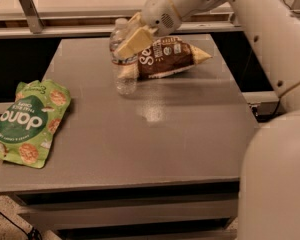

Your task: Move water bottle near green rice chip bag

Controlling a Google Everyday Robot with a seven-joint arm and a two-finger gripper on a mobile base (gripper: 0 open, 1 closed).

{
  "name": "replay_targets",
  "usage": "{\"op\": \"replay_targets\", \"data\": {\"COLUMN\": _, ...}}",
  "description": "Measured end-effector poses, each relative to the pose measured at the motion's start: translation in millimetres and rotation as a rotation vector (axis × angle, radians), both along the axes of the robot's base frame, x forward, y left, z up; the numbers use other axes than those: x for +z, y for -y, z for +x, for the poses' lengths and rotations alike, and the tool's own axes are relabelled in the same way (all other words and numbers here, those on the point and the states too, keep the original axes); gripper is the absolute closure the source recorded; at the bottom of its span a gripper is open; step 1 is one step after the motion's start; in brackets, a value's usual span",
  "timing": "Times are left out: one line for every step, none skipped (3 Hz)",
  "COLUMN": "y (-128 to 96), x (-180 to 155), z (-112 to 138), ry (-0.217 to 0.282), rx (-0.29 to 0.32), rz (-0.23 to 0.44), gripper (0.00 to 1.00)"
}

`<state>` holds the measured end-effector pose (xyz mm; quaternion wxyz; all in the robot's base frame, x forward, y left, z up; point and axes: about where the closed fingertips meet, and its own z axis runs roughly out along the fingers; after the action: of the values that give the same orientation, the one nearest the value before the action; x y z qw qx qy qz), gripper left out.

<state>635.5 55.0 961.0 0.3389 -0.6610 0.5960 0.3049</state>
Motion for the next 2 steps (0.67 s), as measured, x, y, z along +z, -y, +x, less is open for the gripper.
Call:
{"op": "replay_targets", "data": {"y": -38.8, "x": -6.0, "z": -4.8, "ry": 0.0, "rx": 0.09, "rz": 0.01, "gripper": 1.0}}
{"op": "replay_targets", "data": {"y": -40.9, "x": -6.1, "z": -5.0, "ry": -0.001, "rx": 0.093, "rz": 0.01, "gripper": 1.0}}
